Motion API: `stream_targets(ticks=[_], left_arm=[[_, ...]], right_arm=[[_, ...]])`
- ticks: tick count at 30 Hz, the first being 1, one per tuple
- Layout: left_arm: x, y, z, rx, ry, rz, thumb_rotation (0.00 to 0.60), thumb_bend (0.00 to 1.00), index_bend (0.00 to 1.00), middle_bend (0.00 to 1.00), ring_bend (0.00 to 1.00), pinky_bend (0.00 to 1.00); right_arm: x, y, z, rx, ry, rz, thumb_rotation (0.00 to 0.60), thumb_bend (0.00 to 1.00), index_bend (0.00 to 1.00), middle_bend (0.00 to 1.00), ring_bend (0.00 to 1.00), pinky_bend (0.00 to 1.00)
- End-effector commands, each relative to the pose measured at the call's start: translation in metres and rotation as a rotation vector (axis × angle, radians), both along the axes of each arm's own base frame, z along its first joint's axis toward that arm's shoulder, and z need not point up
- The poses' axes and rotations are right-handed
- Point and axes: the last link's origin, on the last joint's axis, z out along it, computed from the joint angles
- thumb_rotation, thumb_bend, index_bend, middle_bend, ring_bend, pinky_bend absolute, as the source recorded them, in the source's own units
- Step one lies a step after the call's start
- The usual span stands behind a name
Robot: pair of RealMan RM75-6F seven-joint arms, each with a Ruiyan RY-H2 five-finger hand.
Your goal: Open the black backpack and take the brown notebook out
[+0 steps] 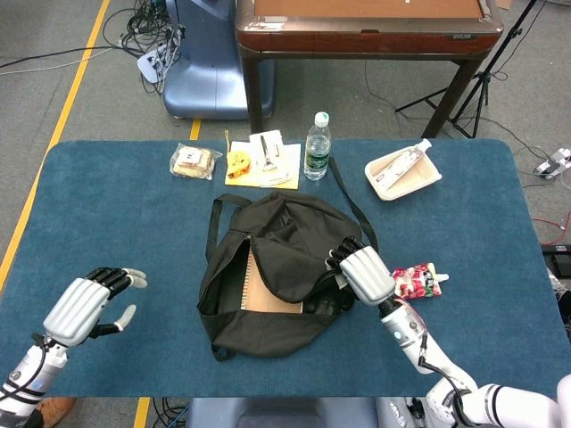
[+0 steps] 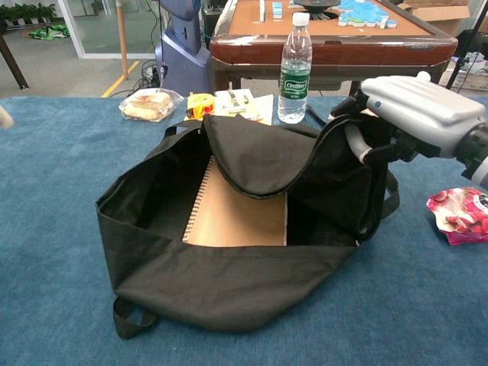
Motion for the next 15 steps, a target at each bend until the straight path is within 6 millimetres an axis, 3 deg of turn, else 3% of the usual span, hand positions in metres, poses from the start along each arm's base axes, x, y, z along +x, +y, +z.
stream_targets(ticks=[1,9,15], left_arm=[[0.019,0.009,-0.013,-0.1,-0.031,-0.103,0.6,0.4,0.38,0.33,0.32,0.29],[0.057,0.021,-0.041,-0.254,-0.094,-0.297,0.6,0.4,0.44,0.45,0.42,0.41],[0.074,0.029,-0.066,-0.346,-0.1,-0.377,0.6,0.4,0.45,0.47,0.45,0.45]], right_arm=[[-0.002,-0.003,0.002,-0.011,-0.003,-0.015,0.6,0.82,0.77,0.54,0.41,0.3],[0.006,-0.012,-0.004,-0.013,-0.019,-0.06,0.6,0.82,0.77,0.54,0.41,0.3],[0.017,-0.017,-0.009,-0.013,-0.043,-0.073,0.6,0.82,0.77,0.54,0.41,0.31]])
